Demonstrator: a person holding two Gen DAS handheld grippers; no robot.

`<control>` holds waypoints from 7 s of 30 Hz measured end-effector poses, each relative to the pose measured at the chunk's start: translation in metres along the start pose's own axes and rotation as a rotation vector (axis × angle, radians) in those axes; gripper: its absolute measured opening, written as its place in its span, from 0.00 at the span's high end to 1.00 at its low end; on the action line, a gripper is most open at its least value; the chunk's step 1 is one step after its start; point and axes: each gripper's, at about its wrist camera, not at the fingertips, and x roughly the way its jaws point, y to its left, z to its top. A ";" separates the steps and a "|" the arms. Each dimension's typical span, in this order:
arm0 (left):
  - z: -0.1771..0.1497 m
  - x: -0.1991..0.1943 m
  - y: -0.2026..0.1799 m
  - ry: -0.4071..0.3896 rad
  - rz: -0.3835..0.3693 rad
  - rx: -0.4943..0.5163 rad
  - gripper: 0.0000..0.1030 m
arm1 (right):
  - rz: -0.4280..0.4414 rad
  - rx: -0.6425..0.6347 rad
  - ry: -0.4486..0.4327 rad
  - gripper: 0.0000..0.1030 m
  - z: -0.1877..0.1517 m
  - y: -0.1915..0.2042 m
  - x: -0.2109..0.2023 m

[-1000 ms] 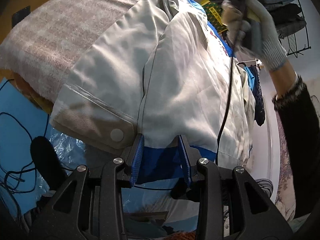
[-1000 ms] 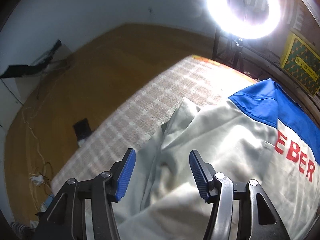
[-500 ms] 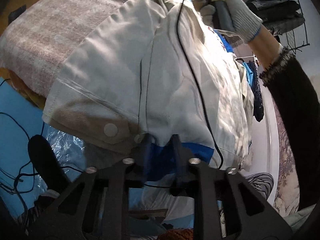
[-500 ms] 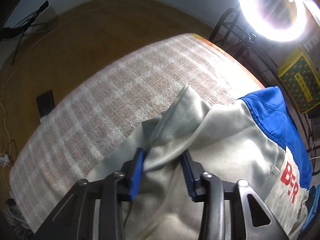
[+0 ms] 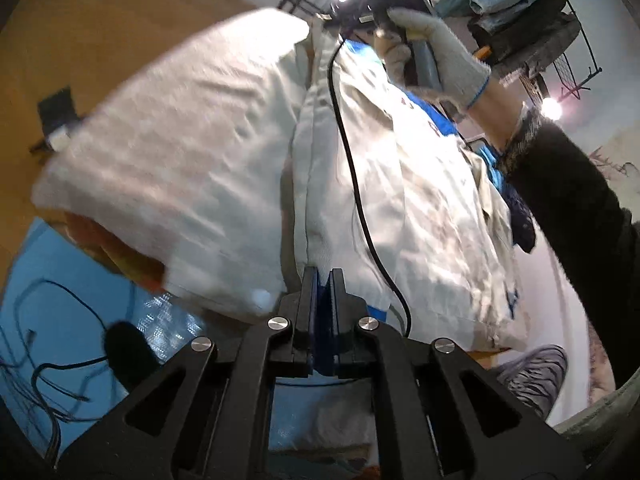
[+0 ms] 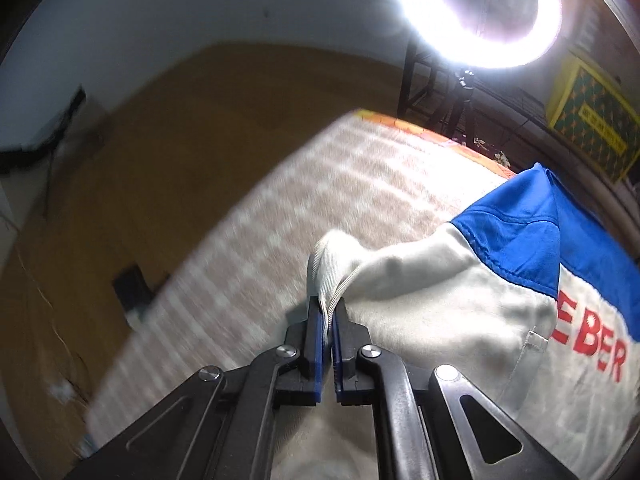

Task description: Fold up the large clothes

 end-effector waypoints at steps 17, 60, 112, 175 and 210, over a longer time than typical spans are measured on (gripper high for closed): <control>0.001 0.029 0.033 0.048 0.209 -0.050 0.97 | 0.026 0.042 0.031 0.98 -0.008 0.013 0.080; 0.015 0.034 0.089 0.001 0.072 -0.202 0.48 | 0.146 -0.227 -0.015 0.78 -0.293 0.048 -0.076; 0.005 0.015 -0.040 -0.110 -0.015 0.233 0.88 | 0.279 -0.022 0.057 0.46 -0.129 0.038 -0.076; -0.066 0.071 -0.162 0.083 -0.027 0.690 0.90 | 0.319 0.728 -0.230 0.99 -0.214 -0.209 -0.039; -0.030 0.078 -0.112 0.131 -0.040 0.500 0.92 | 0.182 0.609 -0.177 1.00 -0.233 -0.229 -0.065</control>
